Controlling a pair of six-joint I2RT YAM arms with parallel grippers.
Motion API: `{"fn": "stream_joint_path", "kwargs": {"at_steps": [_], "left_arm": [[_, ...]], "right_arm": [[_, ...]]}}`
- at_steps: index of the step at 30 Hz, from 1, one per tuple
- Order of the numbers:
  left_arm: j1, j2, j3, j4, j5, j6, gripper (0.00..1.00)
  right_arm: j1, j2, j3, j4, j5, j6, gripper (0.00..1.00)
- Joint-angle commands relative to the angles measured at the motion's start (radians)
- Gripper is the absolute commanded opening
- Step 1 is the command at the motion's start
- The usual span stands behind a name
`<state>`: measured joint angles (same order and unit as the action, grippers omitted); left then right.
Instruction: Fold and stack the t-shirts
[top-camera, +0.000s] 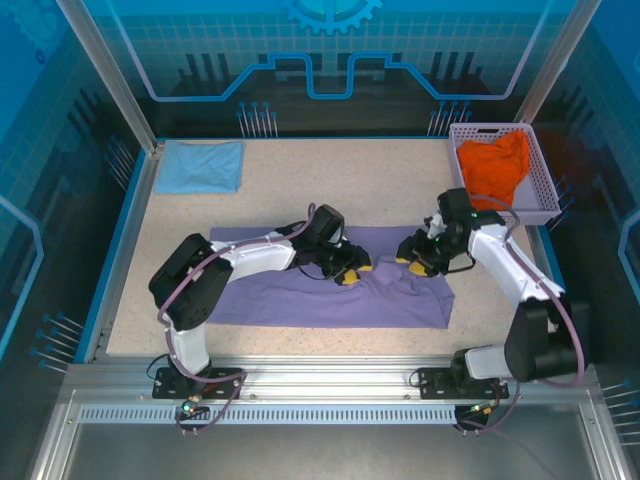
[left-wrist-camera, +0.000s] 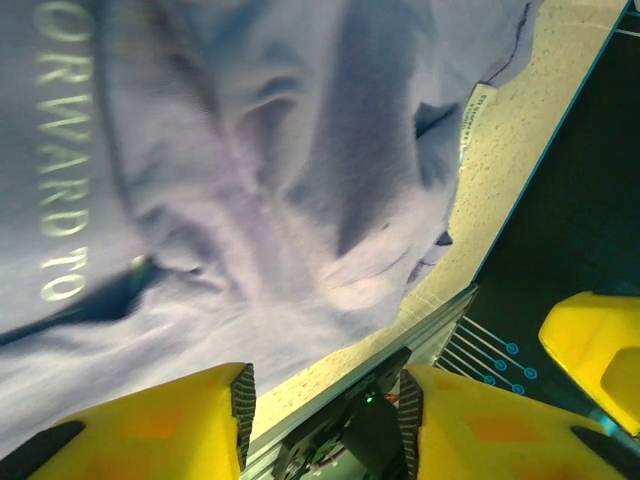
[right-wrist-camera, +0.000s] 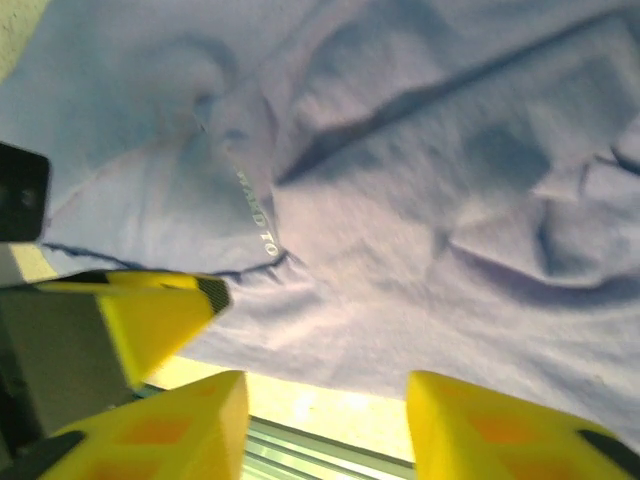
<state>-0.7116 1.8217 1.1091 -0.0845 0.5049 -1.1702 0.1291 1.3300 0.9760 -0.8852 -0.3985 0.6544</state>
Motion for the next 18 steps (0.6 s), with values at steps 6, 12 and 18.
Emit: {"fn": "stream_joint_path", "kwargs": {"at_steps": [6, 12, 18], "left_arm": [[-0.023, -0.134, -0.172, 0.096, -0.055, -0.05, 0.45], [-0.106, -0.016, -0.241, 0.532, -0.137, -0.262, 0.28], [-0.14, 0.08, -0.225, 0.638, -0.253, -0.33, 0.22]], "right_arm": [[-0.099, -0.147, -0.126, -0.049, 0.134, -0.029, 0.52], [-0.261, -0.03, -0.251, 0.202, -0.053, 0.029, 0.44], [-0.305, 0.101, -0.206, 0.261, -0.075, 0.045, 0.43]]}}
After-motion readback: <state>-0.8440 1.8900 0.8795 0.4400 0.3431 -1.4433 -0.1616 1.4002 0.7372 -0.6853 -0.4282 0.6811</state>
